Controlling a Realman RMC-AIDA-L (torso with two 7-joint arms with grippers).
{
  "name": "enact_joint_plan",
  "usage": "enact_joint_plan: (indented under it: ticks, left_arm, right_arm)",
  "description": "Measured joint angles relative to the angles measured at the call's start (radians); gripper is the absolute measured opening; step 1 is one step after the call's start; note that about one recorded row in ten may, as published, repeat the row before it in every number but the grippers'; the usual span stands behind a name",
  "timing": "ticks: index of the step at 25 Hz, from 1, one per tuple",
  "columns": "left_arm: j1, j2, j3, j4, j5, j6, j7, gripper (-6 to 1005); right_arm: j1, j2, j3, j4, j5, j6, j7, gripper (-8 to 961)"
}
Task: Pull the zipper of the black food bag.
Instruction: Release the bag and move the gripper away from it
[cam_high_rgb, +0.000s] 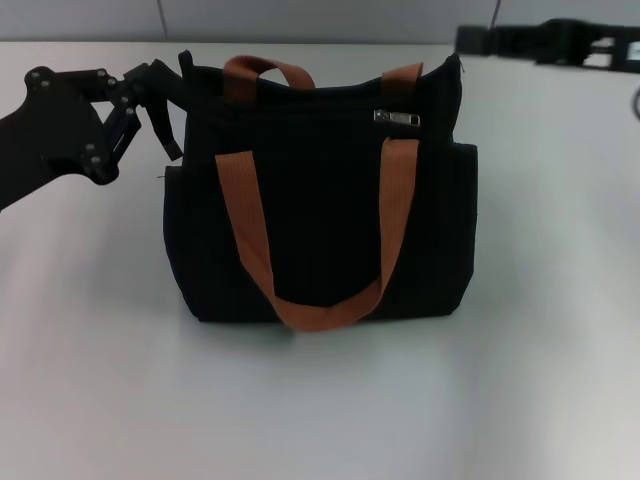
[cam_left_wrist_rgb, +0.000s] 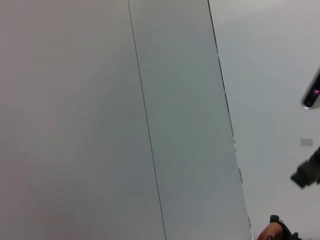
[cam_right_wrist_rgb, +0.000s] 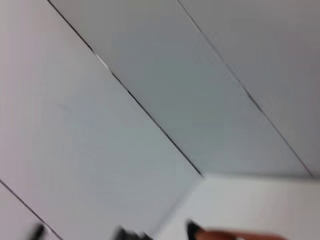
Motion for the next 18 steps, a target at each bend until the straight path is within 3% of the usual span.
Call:
enact_joint_plan:
  ticks: [7,9,10,11,16,18]
  left_arm:
    - [0.014,0.0,0.0,-0.007,0.008,-0.019,-0.025,63]
    - [0.024,0.0,0.001,-0.007,0.008,-0.02,-0.034,63]
    - [0.024,0.0,0.001,-0.007,0.008,-0.02,-0.034,63]
    - [0.028,0.0,0.002,-0.007,0.009,-0.021,-0.037,64]
    - [0.038,0.008,0.017,-0.007,0.011,-0.023,-0.049,64]
    - [0.041,0.011,0.022,-0.007,0.013,-0.024,-0.062,65]
  right_arm:
    - [-0.008,-0.025,0.111,0.226,0.145,-0.178,-0.348,251]
    - [-0.013,-0.034,0.115,0.334,0.167,-0.296,-0.596,346]
    - [-0.013,-0.034,0.115,0.334,0.167,-0.296,-0.596,394]
    - [-0.028,-0.034,0.11,0.379,0.154,-0.347,-0.758,441]
    - [-0.075,-0.024,0.102,0.431,0.079,-0.377,-1.025,638]
    - [-0.09,-0.018,0.1,0.453,0.025,-0.378,-1.117,660]
